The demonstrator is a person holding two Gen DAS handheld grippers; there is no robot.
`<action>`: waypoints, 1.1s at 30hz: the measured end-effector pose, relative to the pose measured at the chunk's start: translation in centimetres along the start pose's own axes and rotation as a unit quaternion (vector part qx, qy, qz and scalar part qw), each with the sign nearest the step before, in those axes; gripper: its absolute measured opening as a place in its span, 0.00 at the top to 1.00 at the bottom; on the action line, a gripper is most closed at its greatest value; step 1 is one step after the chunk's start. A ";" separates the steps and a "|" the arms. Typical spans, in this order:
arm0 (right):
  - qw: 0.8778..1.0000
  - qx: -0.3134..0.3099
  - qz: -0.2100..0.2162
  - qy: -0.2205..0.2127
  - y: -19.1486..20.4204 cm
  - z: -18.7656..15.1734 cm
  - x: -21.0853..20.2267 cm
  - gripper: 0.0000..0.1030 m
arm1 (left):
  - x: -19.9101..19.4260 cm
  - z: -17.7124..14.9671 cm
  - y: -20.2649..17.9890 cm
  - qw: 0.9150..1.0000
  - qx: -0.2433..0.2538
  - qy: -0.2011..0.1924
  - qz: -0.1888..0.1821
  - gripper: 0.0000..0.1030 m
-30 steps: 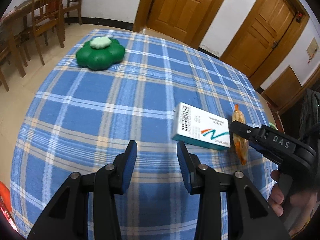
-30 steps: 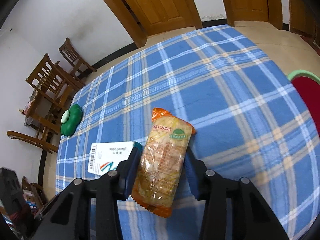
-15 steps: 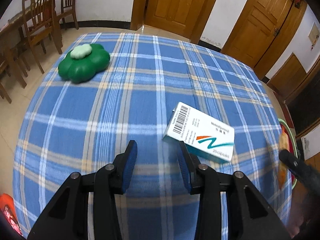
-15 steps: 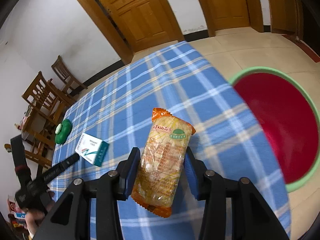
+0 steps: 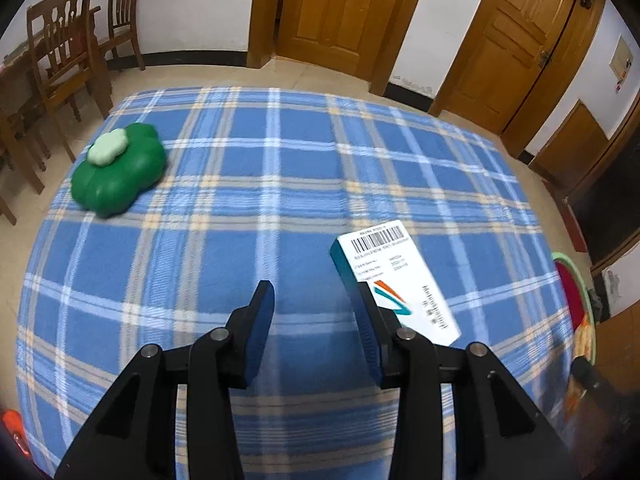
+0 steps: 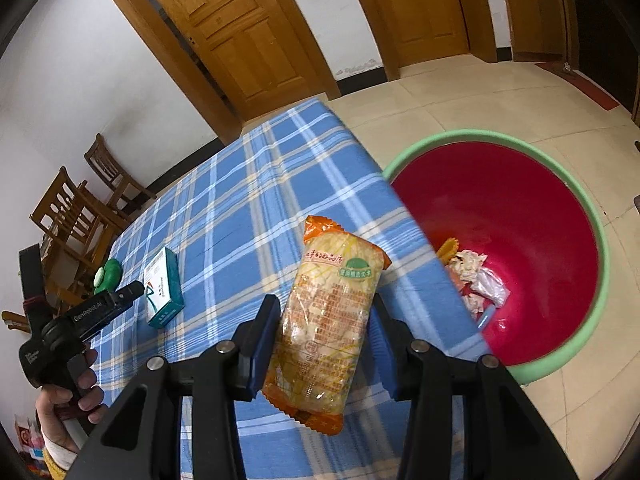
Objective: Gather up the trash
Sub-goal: 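Grasp the white medicine box with the left tool while the right tool holds the snack packet, then carry the snack packet into the red bucket and open the right tool while the left carries the box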
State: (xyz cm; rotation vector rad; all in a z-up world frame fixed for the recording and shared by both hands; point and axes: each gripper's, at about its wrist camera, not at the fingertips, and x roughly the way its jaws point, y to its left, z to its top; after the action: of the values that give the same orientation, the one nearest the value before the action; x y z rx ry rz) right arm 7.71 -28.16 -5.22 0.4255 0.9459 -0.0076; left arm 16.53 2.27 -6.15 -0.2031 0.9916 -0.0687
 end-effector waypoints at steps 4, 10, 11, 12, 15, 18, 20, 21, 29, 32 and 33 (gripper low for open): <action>1.000 0.002 0.000 -0.005 -0.5 0.1 -0.4 0.54 | -0.3 0.2 -1.8 1.000 0.007 -0.003 -0.022 0.55; 1.000 0.011 -0.001 -0.010 -1.5 0.1 -1.1 0.54 | 0.3 0.1 -4.2 0.999 0.021 0.009 -0.033 0.53; 1.000 0.014 -0.002 -0.011 -1.8 0.1 -1.2 0.54 | 0.5 0.1 -4.6 0.999 0.023 0.011 -0.031 0.53; 1.000 0.017 -0.003 -0.012 -2.1 0.1 -1.3 0.54 | 0.6 0.1 -4.9 0.999 0.025 0.011 -0.029 0.53; 1.000 0.024 -0.005 -0.013 -2.7 0.2 -1.4 0.54 | 1.1 0.1 -5.7 0.999 0.027 0.015 -0.017 0.53; 0.999 0.030 -0.007 -0.014 -3.2 0.3 -1.4 0.54 | 1.4 0.2 -6.2 0.999 0.028 0.012 -0.011 0.51; 0.999 0.035 -0.008 -0.014 -3.5 0.3 -1.3 0.54 | 1.6 0.3 -6.5 1.000 0.029 0.011 -0.006 0.50; 0.999 0.037 -0.008 -0.015 -3.7 0.4 -1.3 0.54 | 1.7 0.3 -6.6 1.000 0.029 0.012 -0.003 0.50; 0.999 0.041 -0.008 -0.013 -4.2 0.5 -1.1 0.54 | 3.0 0.2 -6.9 0.999 0.026 0.020 0.008 0.48; 0.999 0.043 -0.008 -0.012 -4.4 0.5 -1.0 0.54 | 3.2 0.1 -7.2 0.999 0.033 0.018 0.011 0.48; 0.999 0.045 -0.009 -0.012 -4.5 0.5 -1.1 0.54 | 3.2 0.0 -7.4 0.999 0.036 0.017 0.011 0.48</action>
State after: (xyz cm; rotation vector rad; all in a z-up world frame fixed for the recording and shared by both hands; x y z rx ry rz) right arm 6.62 -32.63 -5.68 0.4985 0.9282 -0.0707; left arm 18.51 -5.41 -7.29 -0.1241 1.0239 -0.0875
